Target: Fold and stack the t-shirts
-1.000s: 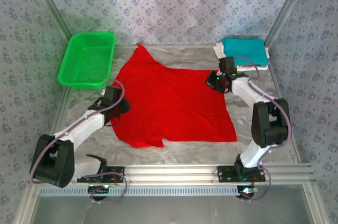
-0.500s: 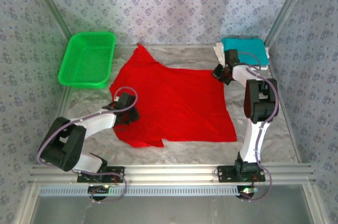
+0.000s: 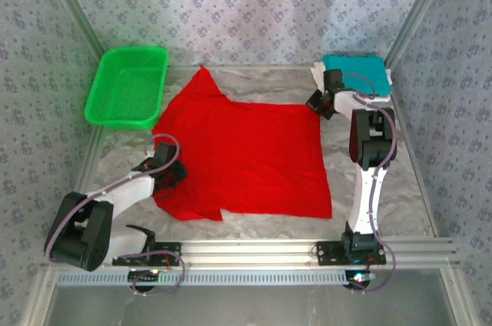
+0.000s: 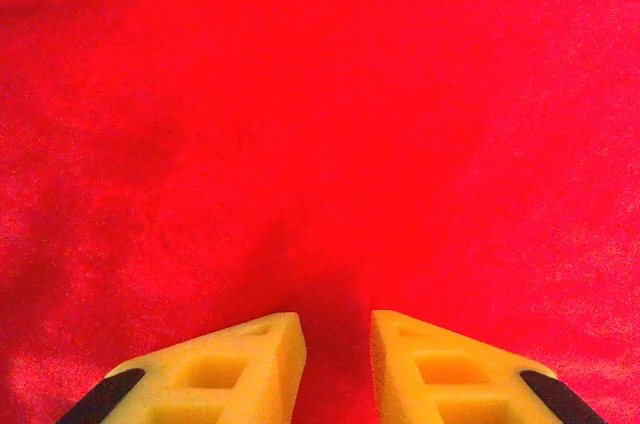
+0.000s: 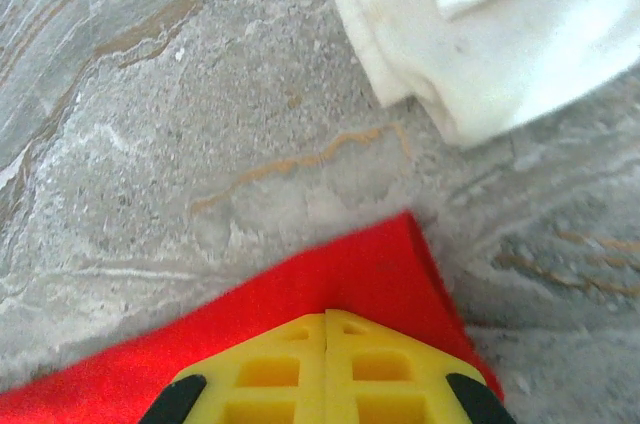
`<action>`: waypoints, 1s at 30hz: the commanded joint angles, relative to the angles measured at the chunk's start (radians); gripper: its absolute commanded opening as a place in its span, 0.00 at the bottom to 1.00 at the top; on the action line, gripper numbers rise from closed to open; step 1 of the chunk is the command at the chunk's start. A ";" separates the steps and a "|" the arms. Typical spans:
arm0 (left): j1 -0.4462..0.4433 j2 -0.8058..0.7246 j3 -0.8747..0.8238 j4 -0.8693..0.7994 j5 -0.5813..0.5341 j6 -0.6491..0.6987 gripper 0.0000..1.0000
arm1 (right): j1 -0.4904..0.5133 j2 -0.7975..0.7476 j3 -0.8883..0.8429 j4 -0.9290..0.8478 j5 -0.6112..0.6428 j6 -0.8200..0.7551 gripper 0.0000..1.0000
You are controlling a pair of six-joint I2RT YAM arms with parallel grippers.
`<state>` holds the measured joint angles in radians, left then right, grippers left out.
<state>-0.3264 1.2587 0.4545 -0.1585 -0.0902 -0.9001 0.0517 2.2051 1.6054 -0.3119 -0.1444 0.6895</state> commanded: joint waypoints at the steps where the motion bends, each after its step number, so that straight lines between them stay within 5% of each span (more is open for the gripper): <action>1: 0.009 0.027 -0.046 -0.125 -0.003 0.011 0.27 | 0.002 0.049 0.091 -0.004 0.014 0.020 0.00; 10: 0.009 0.005 -0.039 -0.120 -0.011 0.035 0.28 | 0.018 0.025 0.199 -0.016 -0.045 -0.026 0.00; 18: 0.009 -0.029 -0.046 -0.124 -0.020 0.033 0.28 | 0.060 -0.185 -0.195 0.061 -0.059 0.007 0.00; 30: 0.010 -0.021 -0.057 -0.111 -0.021 0.029 0.28 | 0.050 -0.064 -0.154 0.103 -0.054 -0.001 0.00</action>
<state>-0.3264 1.2255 0.4381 -0.1680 -0.0956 -0.8803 0.1081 2.0983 1.4033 -0.2245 -0.2050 0.6880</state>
